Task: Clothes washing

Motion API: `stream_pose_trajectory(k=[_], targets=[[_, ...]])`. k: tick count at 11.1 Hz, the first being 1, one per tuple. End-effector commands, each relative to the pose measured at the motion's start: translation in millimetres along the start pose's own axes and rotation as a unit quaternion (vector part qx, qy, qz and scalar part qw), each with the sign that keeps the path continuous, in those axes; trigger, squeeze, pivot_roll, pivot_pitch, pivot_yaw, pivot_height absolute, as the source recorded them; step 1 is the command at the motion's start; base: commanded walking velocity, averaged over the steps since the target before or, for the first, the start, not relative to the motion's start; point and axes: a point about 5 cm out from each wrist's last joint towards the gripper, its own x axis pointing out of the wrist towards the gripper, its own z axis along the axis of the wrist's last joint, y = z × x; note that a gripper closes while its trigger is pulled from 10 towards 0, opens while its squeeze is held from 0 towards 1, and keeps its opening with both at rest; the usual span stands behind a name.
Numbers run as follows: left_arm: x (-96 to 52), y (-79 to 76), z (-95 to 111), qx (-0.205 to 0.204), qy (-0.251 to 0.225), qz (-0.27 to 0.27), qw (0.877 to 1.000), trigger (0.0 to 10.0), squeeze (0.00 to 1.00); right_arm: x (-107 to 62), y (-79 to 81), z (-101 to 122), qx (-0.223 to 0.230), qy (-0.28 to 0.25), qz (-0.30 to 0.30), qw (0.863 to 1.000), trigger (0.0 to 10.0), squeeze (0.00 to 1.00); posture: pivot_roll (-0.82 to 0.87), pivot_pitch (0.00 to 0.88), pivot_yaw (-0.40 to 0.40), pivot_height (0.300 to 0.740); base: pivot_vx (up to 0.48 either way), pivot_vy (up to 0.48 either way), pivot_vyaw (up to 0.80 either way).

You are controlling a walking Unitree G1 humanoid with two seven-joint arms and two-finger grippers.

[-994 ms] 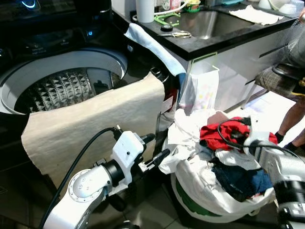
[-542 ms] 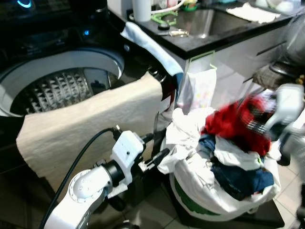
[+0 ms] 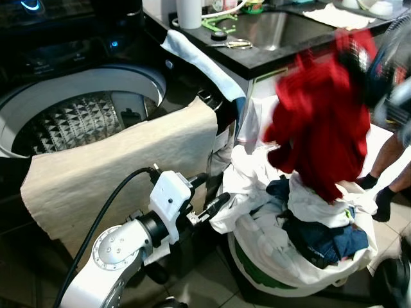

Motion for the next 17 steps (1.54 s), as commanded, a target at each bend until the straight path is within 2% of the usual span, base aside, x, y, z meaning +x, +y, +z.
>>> stream_pose_trajectory(k=[1,2,3,4,5,6,7,8,11,12,13,14,16,17], targets=[[1.6,4.6,4,-0.002,-0.009,0.008,1.0,10.0,0.0,3.8,12.2,12,-0.008,-0.02,0.026,0.999,0.0,0.0,-0.04,0.0,0.003,0.719,0.0,0.0,0.0],[6.7,8.0,8,-0.013,-0.01,0.004,1.0,10.0,0.0,14.0,16.0,17,-0.016,-0.026,0.021,0.999,0.0,0.0,-0.04,0.0,0.002,0.719,0.0,0.0,0.0],[14.0,19.5,16,-0.04,-0.028,0.036,0.998,10.0,1.0,24.4,17.7,19,-0.013,-0.035,0.01,0.999,0.0,0.0,-0.04,0.0,-0.001,0.719,0.0,0.0,0.0],[18.1,24.1,29,-0.075,-0.065,0.039,0.994,10.0,1.0,32.0,20.2,18,-0.01,-0.029,0.012,0.999,0.0,0.0,-0.04,0.0,-0.008,0.719,0.0,0.0,0.0],[23.9,36.0,42,-0.081,-0.089,0.073,0.99,10.0,1.0,44.0,30.5,10,0.0,-0.008,0.036,0.999,0.0,0.0,-0.04,0.0,-0.013,0.719,0.0,0.0,0.0],[29.2,43.6,49,-0.086,-0.092,0.092,0.988,10.0,1.0,54.2,42.5,-1,0.002,0.02,0.061,0.998,0.0,0.0,-0.04,0.0,-0.02,0.719,0.0,0.0,0.0],[31.9,49.0,53,-0.083,-0.093,0.11,0.986,10.0,1.0,59.8,50.2,-10,0.003,0.042,0.077,0.996,0.0,0.0,-0.04,0.0,-0.02,0.719,0.0,0.0,0.0],[36.5,52.1,64,-0.087,-0.113,0.112,0.983,10.0,1.0,67.4,66.6,-27,0.009,0.081,0.117,0.99,0.0,0.0,-0.04,0.0,-0.024,0.719,0.0,0.0,0.0],[47.2,39.9,69,-0.085,-0.116,0.063,0.988,10.0,1.0,74.5,109.6,-54,0.055,0.136,0.205,0.968,0.0,0.0,-0.05,0.0,-0.025,0.719,0.0,0.0,0.0],[50.8,36.3,72,-0.083,-0.118,0.05,0.988,10.0,0.0,71.1,123.4,-64,0.058,0.16,0.241,0.956,0.0,0.0,-0.06,0.0,-0.027,0.719,0.0,0.0,0.0],[56.3,34.0,73,-0.07,-0.112,0.044,0.99,10.0,0.0,67.9,134.8,-70,0.061,0.175,0.267,0.946,0.0,0.0,-0.05,0.0,-0.028,0.719,0.0,0.0,0.0],[58.9,39.2,70,-0.066,-0.102,0.072,0.99,10.0,0.0,67.3,139.8,-69,0.069,0.173,0.279,0.942,0.0,0.0,-0.05,0.0,-0.026,0.719,0.0,0.0,0.0],[59.8,50.0,68,-0.087,-0.096,0.118,0.985,10.0,0.0,65.8,143.9,-64,0.092,0.166,0.296,0.936,0.0,0.0,-0.05,0.0,-0.026,0.719,0.0,0.0,0.0],[61.3,62.1,64,-0.106,-0.08,0.163,0.978,10.0,0.0,65.2,144.8,-63,0.09,0.164,0.301,0.935,0.0,0.0,-0.05,0.0,-0.023,0.719,0.0,0.0,0.0]])
